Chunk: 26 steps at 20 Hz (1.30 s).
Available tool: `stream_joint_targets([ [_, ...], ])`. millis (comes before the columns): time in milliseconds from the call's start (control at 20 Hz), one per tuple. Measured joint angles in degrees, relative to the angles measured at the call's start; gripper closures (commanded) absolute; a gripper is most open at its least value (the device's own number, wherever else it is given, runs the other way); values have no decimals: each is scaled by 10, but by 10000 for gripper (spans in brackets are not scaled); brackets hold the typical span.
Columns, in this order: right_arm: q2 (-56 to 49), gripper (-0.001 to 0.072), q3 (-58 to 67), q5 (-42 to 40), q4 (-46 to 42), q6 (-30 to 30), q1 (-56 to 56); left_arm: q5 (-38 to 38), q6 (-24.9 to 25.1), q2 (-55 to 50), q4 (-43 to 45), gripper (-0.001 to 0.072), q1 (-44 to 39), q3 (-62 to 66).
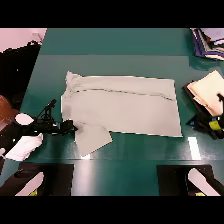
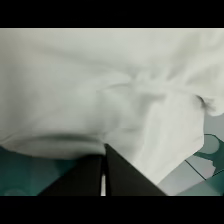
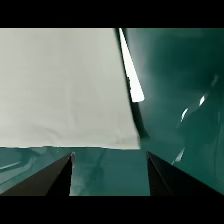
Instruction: Fold the shirts.
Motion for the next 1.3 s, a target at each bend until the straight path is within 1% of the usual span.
stream_joint_targets([
  [50, -7, 274, -25, 0, 9, -8, -27, -2, 0, 0, 0, 683, -1, 3],
  [200, -37, 276, -77, -8, 54, -36, -83, -5, 2, 0, -1, 683, -2, 9],
  [350, -69, 281, -100, -19, 84, -53, -101, -7, 2, 0, -1, 683, -2, 10],
  [400, -77, 298, -103, -23, 89, -57, -101, -7, 2, 0, -1, 682, -2, 11],
  [450, -83, 393, -106, -24, 95, -59, -97, -8, 2, 0, -1, 682, -2, 11],
  [550, -89, 434, -110, -40, 98, -63, -82, -8, 2, 0, -1, 682, -2, 11],
  [600, -87, 553, -111, -50, 103, -64, -72, -8, 2, 0, -1, 683, -2, 11],
  [650, -82, 645, -111, -67, 102, -64, -61, -8, 2, 0, -1, 684, -2, 11],
  [700, -74, 692, -112, -82, 99, -65, -53, -8, 2, 0, 0, 685, -2, 11],
  [800, -52, 693, -112, -104, 100, -66, -35, -15, 0, 3, 7, 687, -2, 12],
  [950, -11, 693, -102, -104, 89, -67, -17, -49, -22, 39, 41, 687, -2, 12],
  [1050, 20, 693, -82, -75, 71, -67, -12, -91, -50, 91, 75, 687, -2, 12],
  [1150, 56, 693, -64, -28, 50, -67, -9, -147, -83, 156, 107, 687, -2, 12],
  [1300, 118, 694, -50, 41, 9, -66, -8, -247, -138, 259, 124, 686, -2, 12],
])
